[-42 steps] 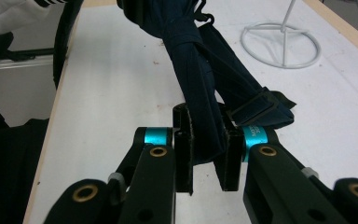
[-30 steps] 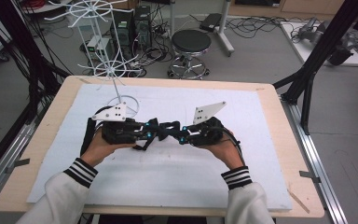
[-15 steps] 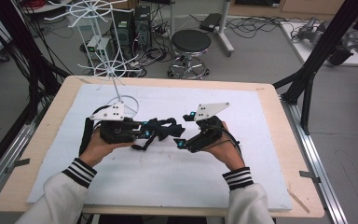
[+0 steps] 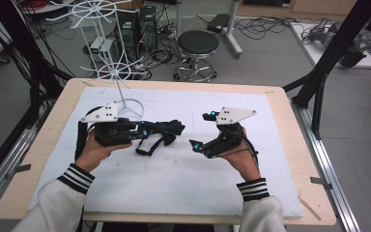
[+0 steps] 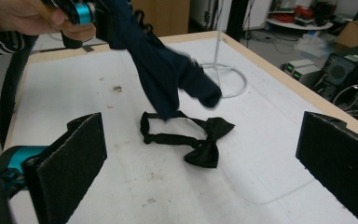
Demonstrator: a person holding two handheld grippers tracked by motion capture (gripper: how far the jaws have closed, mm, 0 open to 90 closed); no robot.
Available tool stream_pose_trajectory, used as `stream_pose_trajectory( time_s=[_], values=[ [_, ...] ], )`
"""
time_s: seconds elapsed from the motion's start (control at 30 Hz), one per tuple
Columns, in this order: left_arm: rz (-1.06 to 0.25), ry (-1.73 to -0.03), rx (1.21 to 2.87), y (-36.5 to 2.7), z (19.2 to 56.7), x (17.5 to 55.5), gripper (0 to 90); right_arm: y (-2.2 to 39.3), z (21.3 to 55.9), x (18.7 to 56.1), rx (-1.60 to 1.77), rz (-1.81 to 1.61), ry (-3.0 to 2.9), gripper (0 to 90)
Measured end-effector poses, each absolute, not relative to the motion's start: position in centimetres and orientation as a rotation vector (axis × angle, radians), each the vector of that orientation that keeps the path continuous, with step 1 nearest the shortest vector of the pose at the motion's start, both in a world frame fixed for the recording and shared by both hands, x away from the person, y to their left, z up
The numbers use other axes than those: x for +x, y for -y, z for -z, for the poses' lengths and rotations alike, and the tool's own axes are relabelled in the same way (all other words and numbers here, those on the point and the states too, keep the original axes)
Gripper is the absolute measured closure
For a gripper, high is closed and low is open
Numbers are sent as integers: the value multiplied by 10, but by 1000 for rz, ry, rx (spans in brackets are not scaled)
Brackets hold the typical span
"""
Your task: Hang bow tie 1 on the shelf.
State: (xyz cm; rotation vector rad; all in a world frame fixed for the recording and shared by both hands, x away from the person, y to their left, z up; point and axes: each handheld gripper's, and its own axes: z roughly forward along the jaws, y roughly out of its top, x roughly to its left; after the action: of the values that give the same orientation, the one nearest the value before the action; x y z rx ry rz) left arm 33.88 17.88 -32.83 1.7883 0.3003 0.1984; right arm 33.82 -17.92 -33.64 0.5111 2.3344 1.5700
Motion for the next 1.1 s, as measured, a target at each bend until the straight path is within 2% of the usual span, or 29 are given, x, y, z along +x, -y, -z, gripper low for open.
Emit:
stream_pose_trajectory(
  time_s=[0.43,1.1],
  values=[
    [-275,-390,1710,-213,312,341,838,218,347,318,627,-1614,-2209,9],
    [-363,-539,1621,-229,294,350,837,260,371,289,751,-1598,-2069,9]
  ],
)
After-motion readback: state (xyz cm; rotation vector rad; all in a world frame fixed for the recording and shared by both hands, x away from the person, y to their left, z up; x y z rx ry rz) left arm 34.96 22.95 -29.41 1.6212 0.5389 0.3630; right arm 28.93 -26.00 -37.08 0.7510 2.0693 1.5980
